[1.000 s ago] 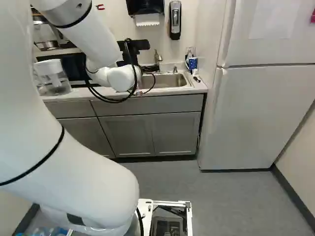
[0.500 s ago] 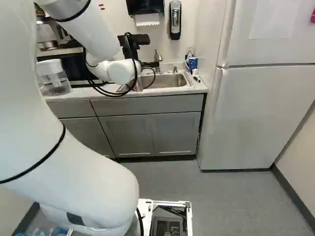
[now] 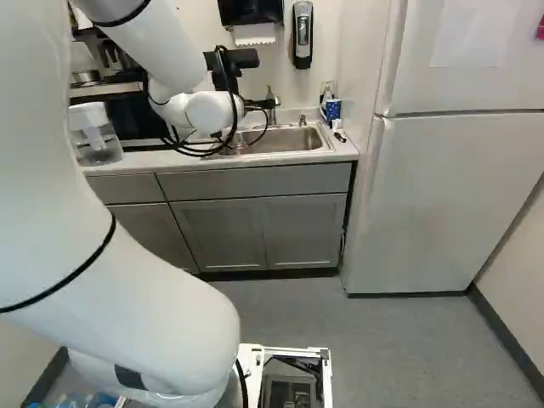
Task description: Rinse the cup and place it in the tray
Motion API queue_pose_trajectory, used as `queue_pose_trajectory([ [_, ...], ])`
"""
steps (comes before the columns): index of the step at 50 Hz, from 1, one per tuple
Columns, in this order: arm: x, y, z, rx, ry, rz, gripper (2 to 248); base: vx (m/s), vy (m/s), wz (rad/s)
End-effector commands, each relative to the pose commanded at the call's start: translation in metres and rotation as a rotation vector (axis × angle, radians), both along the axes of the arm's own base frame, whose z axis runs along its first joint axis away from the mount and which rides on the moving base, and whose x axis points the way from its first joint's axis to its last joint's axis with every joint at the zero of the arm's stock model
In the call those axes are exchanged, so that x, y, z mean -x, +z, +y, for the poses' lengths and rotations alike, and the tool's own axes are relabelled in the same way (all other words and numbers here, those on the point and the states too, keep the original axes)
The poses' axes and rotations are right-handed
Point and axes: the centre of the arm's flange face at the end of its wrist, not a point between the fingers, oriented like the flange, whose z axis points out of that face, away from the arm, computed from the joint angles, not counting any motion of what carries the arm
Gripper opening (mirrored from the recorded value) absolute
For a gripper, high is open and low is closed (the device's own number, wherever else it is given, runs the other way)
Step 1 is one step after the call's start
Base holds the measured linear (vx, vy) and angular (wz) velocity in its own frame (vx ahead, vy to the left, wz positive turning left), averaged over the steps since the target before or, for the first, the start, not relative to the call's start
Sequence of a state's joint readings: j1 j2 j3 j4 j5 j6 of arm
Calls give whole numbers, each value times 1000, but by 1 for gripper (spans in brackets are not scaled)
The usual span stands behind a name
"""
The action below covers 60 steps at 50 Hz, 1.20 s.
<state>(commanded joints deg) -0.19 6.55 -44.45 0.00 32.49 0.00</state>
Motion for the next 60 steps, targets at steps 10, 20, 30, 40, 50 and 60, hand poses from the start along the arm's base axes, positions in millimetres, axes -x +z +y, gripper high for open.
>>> queue_pose_trajectory([
  [10, -5, 9, 0, 0, 0, 3, 247, 0, 0, 0],
  [20, -9, 18, 0, 0, 0, 2, 247, 0, 0, 0],
  [30, -13, 26, 0, 0, 0, -1, 247, 0, 0, 0],
  [40, -17, 36, 0, 0, 0, -8, 247, 0, 0, 0],
  [50, -18, 39, 0, 0, 0, -14, 247, 0, 0, 0],
  [60, -18, 39, 0, 0, 0, -14, 247, 0, 0, 0],
])
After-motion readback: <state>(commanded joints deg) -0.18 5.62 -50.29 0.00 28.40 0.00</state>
